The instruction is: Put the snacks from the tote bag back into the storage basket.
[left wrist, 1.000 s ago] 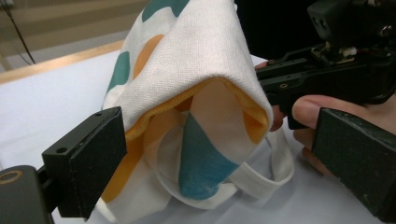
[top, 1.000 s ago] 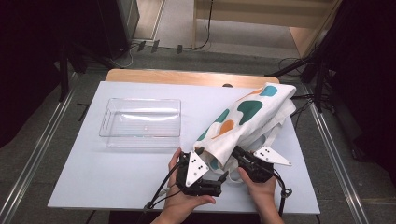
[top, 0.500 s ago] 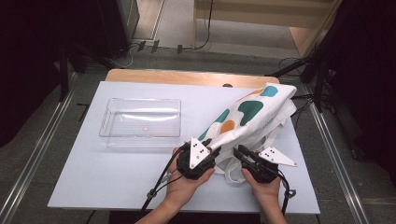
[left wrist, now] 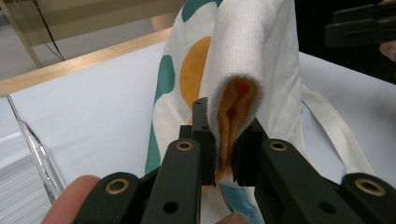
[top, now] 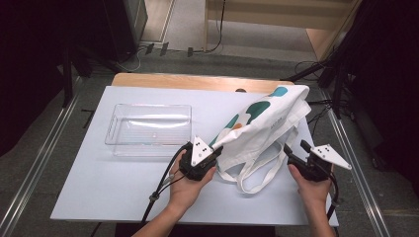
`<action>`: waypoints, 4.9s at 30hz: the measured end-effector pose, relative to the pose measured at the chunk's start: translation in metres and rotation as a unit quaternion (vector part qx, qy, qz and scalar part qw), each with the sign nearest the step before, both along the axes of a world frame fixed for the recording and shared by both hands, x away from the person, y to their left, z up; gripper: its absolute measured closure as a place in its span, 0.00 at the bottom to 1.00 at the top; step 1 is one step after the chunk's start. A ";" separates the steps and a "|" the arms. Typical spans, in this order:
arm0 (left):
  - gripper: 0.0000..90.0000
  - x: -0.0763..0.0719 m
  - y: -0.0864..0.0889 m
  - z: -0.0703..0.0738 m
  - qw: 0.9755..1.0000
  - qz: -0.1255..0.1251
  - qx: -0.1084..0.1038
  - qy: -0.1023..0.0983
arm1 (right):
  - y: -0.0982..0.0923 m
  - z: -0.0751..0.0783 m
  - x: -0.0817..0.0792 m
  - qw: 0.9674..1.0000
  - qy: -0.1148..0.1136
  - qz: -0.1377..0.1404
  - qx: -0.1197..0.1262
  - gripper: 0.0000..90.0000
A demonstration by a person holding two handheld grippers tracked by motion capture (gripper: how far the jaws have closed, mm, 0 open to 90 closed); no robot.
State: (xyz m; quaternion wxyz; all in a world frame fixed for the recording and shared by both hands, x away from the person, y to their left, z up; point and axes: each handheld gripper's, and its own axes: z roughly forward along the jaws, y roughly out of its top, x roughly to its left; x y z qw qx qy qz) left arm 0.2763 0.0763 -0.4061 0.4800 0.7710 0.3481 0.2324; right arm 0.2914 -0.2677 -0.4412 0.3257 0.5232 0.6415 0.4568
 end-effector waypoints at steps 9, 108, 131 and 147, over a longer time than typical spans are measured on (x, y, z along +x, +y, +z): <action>0.92 0.007 0.009 0.000 1.000 0.004 -0.006 0.013 | -0.013 -0.030 0.058 0.995 0.086 -0.046 0.014 0.29; 0.74 0.086 0.044 0.008 0.991 0.094 -0.059 0.077 | -0.034 -0.003 -0.054 0.996 -0.048 -0.081 0.004 0.99; 0.42 -0.003 0.012 -0.034 0.998 0.051 0.011 0.029 | -0.049 -0.005 -0.058 0.993 -0.046 -0.108 0.023 1.00; 0.44 0.006 0.005 -0.048 0.996 0.072 0.032 0.044 | -0.044 -0.021 -0.015 0.993 0.004 -0.116 0.025 0.91</action>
